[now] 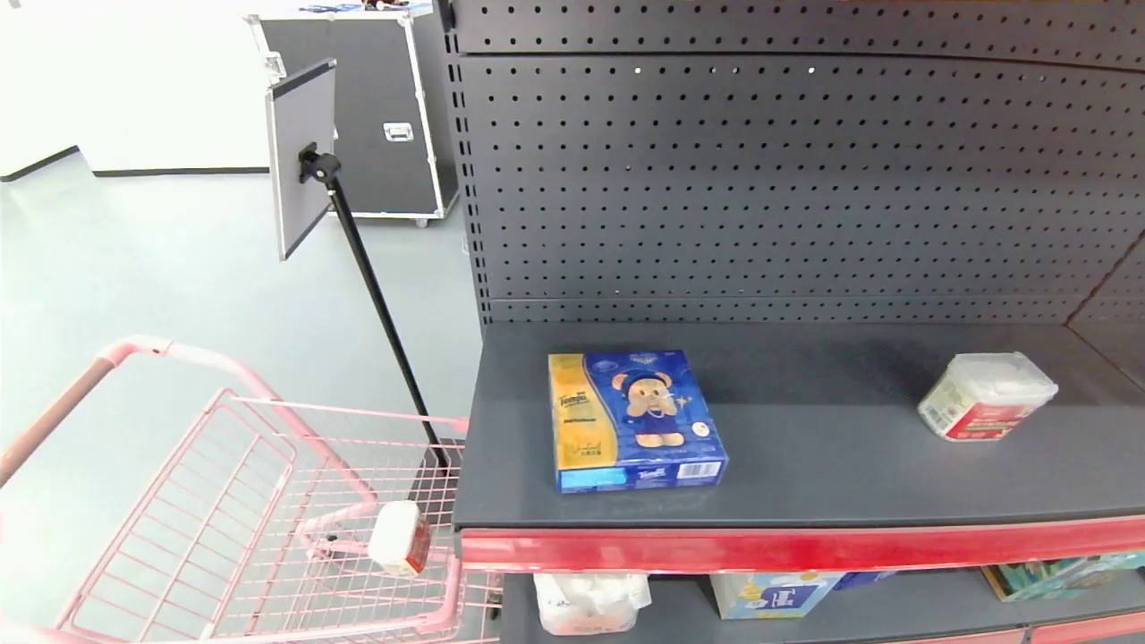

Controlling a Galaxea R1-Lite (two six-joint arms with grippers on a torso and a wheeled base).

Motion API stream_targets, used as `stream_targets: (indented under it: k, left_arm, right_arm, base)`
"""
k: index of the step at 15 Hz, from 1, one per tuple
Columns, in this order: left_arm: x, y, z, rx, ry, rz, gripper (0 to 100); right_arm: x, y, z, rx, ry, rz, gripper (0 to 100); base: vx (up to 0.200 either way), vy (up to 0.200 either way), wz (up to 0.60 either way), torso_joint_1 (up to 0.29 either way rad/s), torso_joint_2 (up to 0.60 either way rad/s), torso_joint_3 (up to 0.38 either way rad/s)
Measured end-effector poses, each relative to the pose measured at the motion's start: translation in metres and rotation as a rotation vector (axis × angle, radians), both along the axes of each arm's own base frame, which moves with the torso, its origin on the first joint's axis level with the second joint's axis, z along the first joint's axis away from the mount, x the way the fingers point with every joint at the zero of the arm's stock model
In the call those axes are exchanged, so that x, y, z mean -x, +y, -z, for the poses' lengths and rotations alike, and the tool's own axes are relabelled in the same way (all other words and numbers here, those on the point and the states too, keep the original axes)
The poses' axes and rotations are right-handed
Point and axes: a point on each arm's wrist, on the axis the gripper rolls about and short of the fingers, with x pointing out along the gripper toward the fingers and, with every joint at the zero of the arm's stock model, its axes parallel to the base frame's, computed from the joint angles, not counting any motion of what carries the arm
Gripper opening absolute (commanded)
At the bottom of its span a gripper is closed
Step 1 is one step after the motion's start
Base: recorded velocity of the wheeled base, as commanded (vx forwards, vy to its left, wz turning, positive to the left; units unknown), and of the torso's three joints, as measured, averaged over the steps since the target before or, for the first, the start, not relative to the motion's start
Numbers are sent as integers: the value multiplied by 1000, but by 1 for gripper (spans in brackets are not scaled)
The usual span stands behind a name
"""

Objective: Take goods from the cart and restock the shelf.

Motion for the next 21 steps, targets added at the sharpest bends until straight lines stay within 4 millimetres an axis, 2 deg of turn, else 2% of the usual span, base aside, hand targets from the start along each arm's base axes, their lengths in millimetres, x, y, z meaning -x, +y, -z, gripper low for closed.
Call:
stream_targets:
  k: [4,11,19,21]
  left_arm:
    - [0,0,0,0,0,-1,100]
    - [0,0,0,-1,1,0,100]
    - [0,0,0,0,0,0,100]
    - [0,0,0,0,0,0,100]
  right_arm:
    - [0,0,0,0,-1,-1,100]
    - [0,0,0,0,-1,-1,100]
    - [0,0,0,0,-1,-1,100]
    - [0,0,0,0,0,-1,100]
  base:
    - [0,0,0,0,0,0]
    - [0,200,0,1,5,4]
    - [0,0,0,0,0,0]
    - [0,200,0,2,7,-2]
